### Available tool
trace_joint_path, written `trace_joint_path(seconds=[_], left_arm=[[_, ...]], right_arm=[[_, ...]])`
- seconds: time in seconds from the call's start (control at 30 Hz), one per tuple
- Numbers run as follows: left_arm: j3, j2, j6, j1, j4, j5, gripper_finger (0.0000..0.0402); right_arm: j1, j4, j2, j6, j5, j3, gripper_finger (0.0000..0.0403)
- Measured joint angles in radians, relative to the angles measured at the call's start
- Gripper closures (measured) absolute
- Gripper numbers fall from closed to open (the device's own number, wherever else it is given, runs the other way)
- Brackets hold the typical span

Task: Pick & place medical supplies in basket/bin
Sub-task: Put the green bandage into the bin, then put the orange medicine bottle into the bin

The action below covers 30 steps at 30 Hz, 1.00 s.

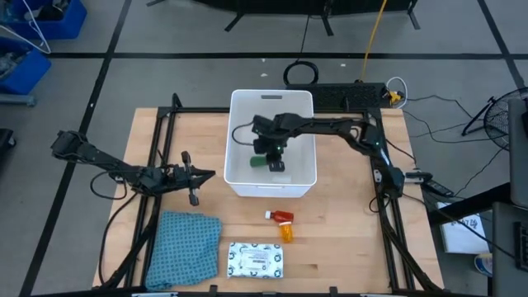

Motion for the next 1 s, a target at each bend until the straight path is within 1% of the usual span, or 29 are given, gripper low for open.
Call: trace_joint_path(seconds=[0.2,0.37,0.43,0.53,0.67,0.8,0.9,1.0], left_arm=[[0.0,0.0,-0.031,0.0,-0.002,0.002,0.0376],[0.0,0.0,-0.031,0.0,-0.006,0.003,0.0376],[0.0,0.0,-0.033,0.0,-0.008,0.003,0.0376],[0.0,0.0,-0.033,0.0,-0.01,0.003,0.0376],[0.0,0.0,-0.033,0.0,-0.01,0.003,0.0376],[0.0,0.0,-0.034,0.0,-0.01,0.003,0.0376],[0.0,0.0,-0.034,0.0,-0.01,0.003,0.0376],[0.0,0.0,-0.032,0.0,-0.01,0.005,0.0376]], right_arm=[[0.011,0.031,0.043,0.012,-0.01,-0.025,0.0355],[0.012,0.058,0.045,0.013,-0.009,-0.046,0.0355],[0.012,0.06,0.043,0.013,-0.009,-0.047,0.0348],[0.013,0.061,0.035,0.01,-0.001,-0.048,0.0321],[0.014,0.059,0.006,0.037,0.011,-0.052,0.0263],[0.011,0.043,-0.059,0.063,0.035,-0.052,0.021],[0.015,0.007,-0.117,0.059,0.083,-0.052,0.0185],[0.02,-0.028,-0.196,0.057,0.112,-0.052,0.0172]])
